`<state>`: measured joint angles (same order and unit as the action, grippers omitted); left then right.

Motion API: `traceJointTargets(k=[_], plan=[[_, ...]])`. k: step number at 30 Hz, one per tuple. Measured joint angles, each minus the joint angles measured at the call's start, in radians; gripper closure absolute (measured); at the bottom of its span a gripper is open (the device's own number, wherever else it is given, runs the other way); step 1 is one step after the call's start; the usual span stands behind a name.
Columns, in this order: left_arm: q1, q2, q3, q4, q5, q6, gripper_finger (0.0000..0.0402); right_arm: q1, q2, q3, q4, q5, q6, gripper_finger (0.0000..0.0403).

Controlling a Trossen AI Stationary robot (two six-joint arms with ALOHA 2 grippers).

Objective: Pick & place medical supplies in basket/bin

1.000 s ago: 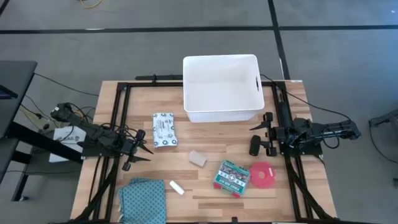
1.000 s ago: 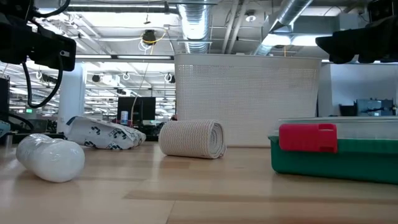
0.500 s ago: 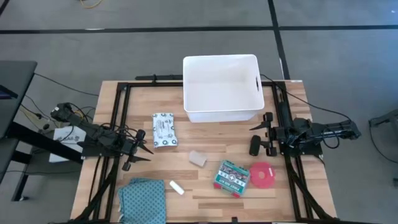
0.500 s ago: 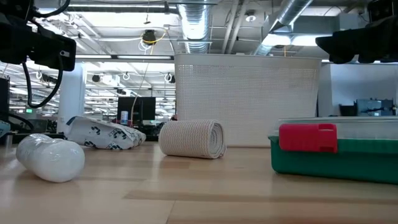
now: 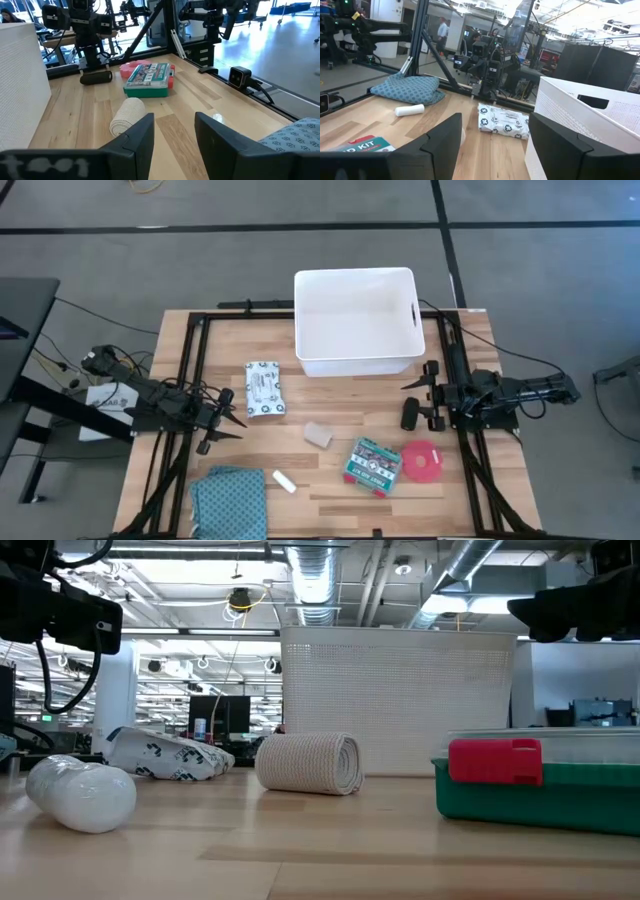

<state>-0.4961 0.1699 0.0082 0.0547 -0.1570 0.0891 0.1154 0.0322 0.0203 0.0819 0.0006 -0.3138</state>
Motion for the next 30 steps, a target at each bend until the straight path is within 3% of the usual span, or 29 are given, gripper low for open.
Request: traceJointTargets(k=[7,15,21,30], plan=[[0.0,0.0,0.0,0.007,-0.005,0.076,0.0269,0.0,0.0,0.0,0.0,0.0,0.0,0.0178],[0.0,0.0,0.0,0.033,0.008,-0.045,0.0269,0.0,0.0,0.0,0.0,0.0,0.0,0.0178],[0.0,0.0,0.0,0.134,-0.066,-0.126,0.0269,0.0,0.0,0.0,0.0,0.0,0.0,0.0178],[0.0,0.014,0.001,0.191,-0.012,-0.089,0.0269,0.0,0.0,0.0,0.0,0.0,0.0,0.0178]])
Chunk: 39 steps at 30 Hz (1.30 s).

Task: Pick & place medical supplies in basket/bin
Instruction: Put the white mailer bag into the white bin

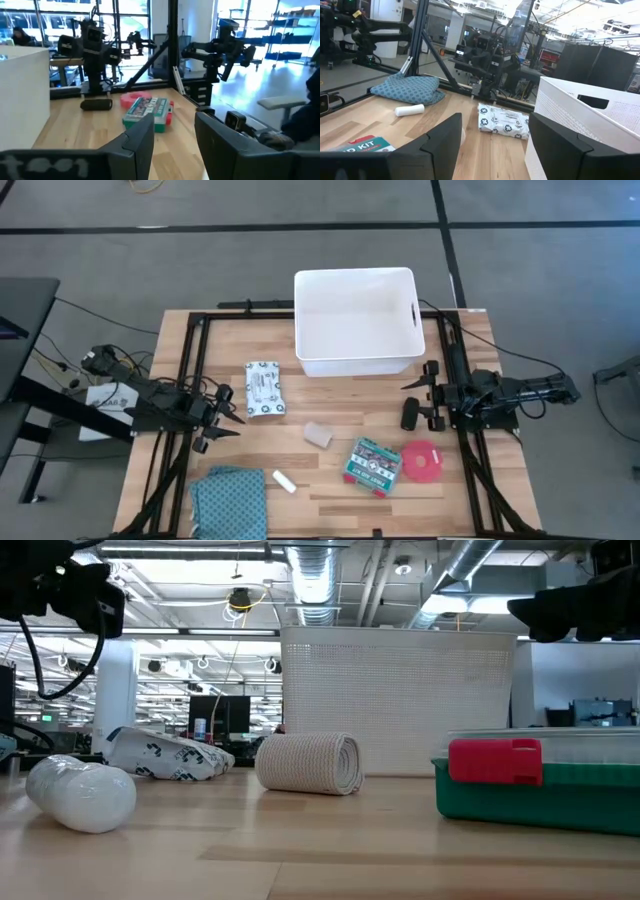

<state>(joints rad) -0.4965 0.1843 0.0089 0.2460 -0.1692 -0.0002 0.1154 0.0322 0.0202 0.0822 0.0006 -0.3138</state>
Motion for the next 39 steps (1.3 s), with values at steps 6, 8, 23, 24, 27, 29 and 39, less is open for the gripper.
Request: traceJointTargets(k=[6,8,23,24,27,29,39], plan=[[0.0,0.117,0.024,0.051,-0.016,-0.064,0.0269,0.0,0.0,0.0,0.0,0.0,0.0,0.0178],[0.0,0.174,0.047,0.081,-0.026,-0.083,0.0269,0.0,0.0,0.0,0.0,0.0,0.0,0.0178],[-0.001,0.555,0.165,0.04,-0.026,-0.081,0.0269,0.0,0.0,0.0,0.0,0.0,0.0,0.0178],[-0.001,0.564,0.165,0.047,-0.026,-0.063,0.0269,0.0,0.0,0.0,0.0,0.0,0.0,0.0178],[-0.001,0.585,0.166,0.091,-0.025,-0.033,0.0269,-0.001,0.0,0.0,0.001,0.001,-0.047,0.0178],[-0.001,0.589,0.167,0.095,-0.022,-0.048,0.0269,0.0,0.0,0.0,0.002,0.001,-0.123,0.0178],[-0.002,0.588,0.167,0.065,-0.148,-0.073,0.0269,0.001,0.0,0.0,0.001,0.0,-0.164,0.0178]])
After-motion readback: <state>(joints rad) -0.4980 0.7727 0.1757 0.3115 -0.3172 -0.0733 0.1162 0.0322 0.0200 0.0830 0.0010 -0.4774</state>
